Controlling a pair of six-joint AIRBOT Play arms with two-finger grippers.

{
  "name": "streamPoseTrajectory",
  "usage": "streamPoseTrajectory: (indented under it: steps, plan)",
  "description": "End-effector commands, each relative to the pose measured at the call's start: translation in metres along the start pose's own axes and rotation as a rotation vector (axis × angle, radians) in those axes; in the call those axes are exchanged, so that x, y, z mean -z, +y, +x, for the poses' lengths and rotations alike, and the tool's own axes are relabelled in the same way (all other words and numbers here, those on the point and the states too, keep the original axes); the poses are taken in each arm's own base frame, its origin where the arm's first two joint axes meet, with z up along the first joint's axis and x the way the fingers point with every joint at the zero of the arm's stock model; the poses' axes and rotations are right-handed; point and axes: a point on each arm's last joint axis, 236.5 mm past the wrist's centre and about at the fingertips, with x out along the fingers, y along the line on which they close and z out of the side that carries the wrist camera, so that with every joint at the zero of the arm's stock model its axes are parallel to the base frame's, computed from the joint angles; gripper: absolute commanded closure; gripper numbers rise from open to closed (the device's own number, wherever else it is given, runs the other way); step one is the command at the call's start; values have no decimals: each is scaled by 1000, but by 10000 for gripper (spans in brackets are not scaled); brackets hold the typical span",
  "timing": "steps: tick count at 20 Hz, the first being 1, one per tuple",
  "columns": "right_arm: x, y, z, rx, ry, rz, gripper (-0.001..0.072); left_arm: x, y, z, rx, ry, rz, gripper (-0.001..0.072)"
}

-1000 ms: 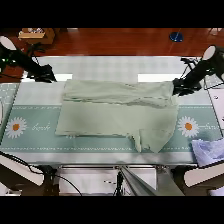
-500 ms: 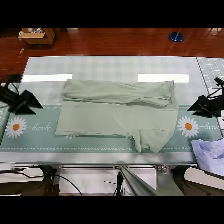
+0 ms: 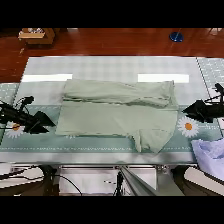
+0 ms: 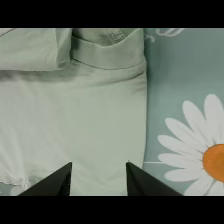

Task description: Fold the shirts.

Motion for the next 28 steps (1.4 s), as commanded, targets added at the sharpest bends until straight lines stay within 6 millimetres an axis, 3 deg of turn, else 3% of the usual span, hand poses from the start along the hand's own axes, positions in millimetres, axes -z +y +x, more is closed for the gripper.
streamPoseTrajectory:
  steps: [1,3,6,7,8,9,10,12,13,15,17,19,26,28]
  plan:
    - [3,4,0,-19,7,1,283,-1,3,19,-4,7,-1,78]
    - [6,6,0,-28,20,1,283,-6,6,30,-15,18,-18,79]
    - [10,8,-1,-32,29,1,283,-15,-8,47,18,21,-24,105]
    - [9,9,-3,-30,20,-3,283,-14,-10,54,10,43,-38,264]
    - [8,11,-6,-26,7,-12,284,-12,-11,60,7,64,-43,517]
    - [7,14,-10,-21,-10,-23,283,-11,-11,62,9,75,-44,640]
    - [7,14,-14,-8,-25,-35,283,-10,-11,62,9,78,-42,682]
    - [14,2,-20,61,-13,-56,260,-7,-12,60,21,87,-45,683]
    - [26,-16,-19,133,32,-35,195,-5,-14,59,34,96,-34,683]
    - [60,-38,-6,187,136,42,183,-4,-19,57,68,99,-21,683]
    - [93,-29,18,103,215,98,183,-8,-30,54,115,75,3,683]
    - [112,-26,33,70,223,122,196,-13,-40,52,154,54,12,683]
    - [128,-31,55,69,143,180,203,-16,-50,50,196,38,26,683]
    - [113,-25,64,24,58,225,300,-16,-50,50,196,38,31,683]
